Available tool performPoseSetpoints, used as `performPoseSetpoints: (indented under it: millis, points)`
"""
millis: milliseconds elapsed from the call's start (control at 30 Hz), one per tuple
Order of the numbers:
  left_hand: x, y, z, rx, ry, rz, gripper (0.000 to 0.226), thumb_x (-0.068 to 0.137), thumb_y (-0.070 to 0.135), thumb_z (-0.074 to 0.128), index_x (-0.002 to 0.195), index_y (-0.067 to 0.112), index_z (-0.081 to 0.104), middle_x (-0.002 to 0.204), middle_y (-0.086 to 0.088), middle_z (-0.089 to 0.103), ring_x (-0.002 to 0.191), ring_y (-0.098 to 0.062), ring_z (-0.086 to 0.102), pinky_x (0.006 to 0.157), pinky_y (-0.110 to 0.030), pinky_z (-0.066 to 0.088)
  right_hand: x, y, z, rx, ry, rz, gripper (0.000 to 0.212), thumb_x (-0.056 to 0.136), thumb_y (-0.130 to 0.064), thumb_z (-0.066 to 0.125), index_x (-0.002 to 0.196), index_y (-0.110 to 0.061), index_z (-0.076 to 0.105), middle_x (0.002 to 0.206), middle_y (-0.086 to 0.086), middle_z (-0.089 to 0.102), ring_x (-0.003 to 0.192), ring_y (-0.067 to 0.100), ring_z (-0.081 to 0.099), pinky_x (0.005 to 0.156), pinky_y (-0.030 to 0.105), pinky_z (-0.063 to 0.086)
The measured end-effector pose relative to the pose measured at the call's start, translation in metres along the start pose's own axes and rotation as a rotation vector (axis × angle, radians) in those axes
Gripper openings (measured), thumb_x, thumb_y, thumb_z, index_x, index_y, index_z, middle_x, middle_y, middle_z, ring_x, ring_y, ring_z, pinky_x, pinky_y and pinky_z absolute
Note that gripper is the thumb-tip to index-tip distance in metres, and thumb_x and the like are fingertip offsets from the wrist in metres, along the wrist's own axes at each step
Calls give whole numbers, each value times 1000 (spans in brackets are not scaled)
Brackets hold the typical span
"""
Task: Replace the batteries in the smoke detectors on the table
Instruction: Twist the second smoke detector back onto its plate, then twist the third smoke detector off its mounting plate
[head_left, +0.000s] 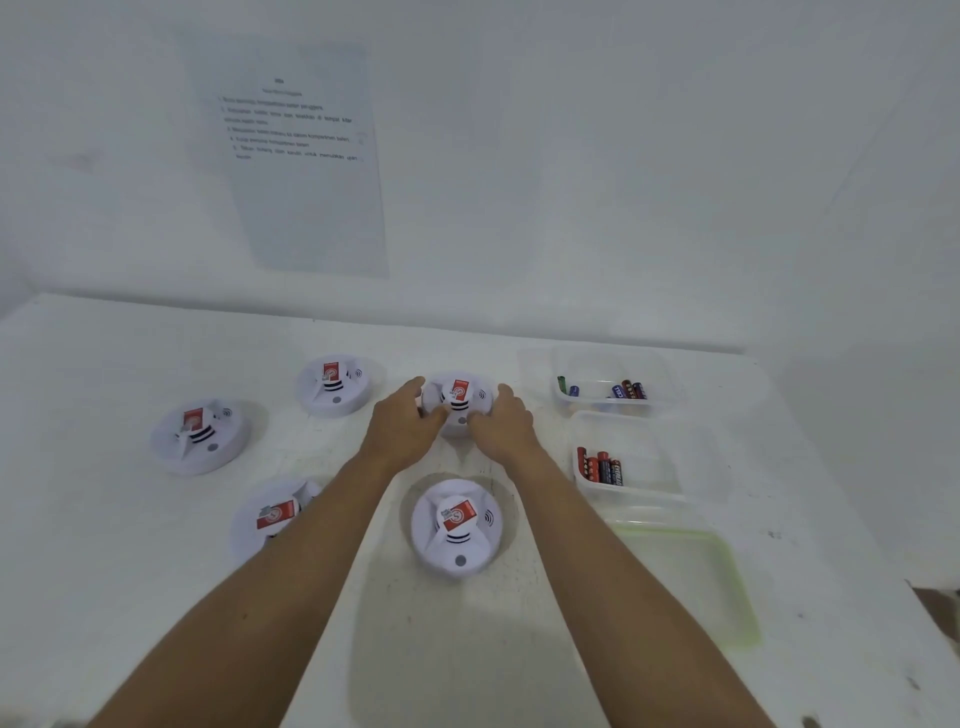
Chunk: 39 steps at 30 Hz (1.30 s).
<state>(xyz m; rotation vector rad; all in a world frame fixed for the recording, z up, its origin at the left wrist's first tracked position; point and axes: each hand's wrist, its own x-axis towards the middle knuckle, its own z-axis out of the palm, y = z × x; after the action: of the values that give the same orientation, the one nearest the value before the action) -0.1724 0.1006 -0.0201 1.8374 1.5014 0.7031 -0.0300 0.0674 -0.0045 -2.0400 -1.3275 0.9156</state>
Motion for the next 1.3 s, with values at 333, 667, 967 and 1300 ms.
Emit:
performPoseSetpoints:
  millis: [333, 667, 967, 1300]
  points:
    - [-62, -5, -74, -124, 94, 124, 34, 93, 26, 65, 127, 28, 63, 125, 18, 60, 110, 2, 57, 77, 0, 39, -67, -35, 20, 272, 66, -296, 49, 97, -15, 53, 145, -20, 44, 146, 1, 45, 134, 19, 42, 111, 37, 39]
    - [-140, -124, -134, 283, 337, 30, 35, 88, 30, 62, 114, 9, 69, 118, -12, 67, 108, -34, 60, 93, -41, 44, -100, -50, 112, -25, -342, -485, 52, 94, -31, 59, 143, -20, 50, 148, 5, 48, 137, 22, 44, 109, 31, 34]
    - [-153, -165, -137, 602, 213, -85, 66, 82, 56, 38, 122, 11, 65, 128, -12, 63, 118, -37, 58, 96, -53, 47, -99, -43, 142, -478, -238, -616, 111, 66, -66, 80, 155, -30, 26, 154, -5, 35, 141, 20, 28, 111, 41, 21]
    - [-157, -161, -137, 526, 249, -126, 71, 81, 61, 33, 128, 17, 61, 138, -6, 57, 130, -33, 48, 106, -51, 37, -98, -58, 125, 120, -238, -389, 78, 68, -36, 91, 130, -25, 45, 122, -6, 54, 106, 7, 58, 90, 25, 51]
